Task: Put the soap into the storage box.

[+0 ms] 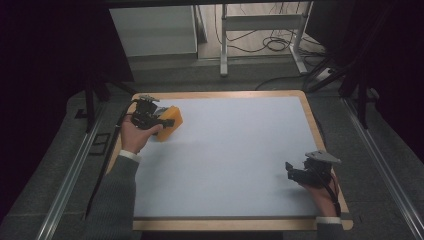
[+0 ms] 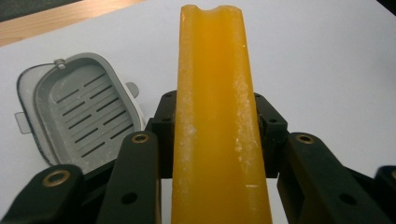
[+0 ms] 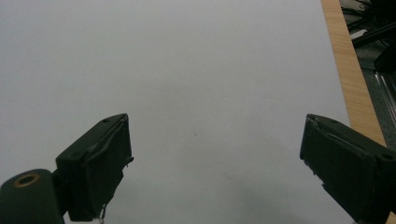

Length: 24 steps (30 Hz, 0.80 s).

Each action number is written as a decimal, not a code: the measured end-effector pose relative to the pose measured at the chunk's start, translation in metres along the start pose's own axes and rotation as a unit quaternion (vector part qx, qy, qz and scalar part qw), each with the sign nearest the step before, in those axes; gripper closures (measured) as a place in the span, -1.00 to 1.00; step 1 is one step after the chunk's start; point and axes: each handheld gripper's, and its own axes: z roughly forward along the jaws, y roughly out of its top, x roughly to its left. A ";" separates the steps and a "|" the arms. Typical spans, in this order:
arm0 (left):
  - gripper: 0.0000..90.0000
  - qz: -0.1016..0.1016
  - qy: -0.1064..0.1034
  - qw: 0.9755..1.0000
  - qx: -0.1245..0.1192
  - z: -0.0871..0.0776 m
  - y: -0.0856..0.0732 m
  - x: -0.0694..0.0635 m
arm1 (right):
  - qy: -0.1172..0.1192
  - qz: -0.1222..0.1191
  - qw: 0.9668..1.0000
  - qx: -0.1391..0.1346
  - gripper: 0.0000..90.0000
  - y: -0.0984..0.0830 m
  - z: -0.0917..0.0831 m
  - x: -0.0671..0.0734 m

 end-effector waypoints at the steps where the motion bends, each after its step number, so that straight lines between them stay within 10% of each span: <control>1: 0.36 -0.001 0.001 1.000 0.001 0.000 0.001 0.001 | 0.000 0.000 1.000 0.000 -0.80 0.000 0.000 0.000; 24: 0.36 -0.038 0.022 0.999 0.001 0.008 0.007 0.027 | -0.003 -0.004 1.000 0.001 -0.80 0.000 0.000 0.001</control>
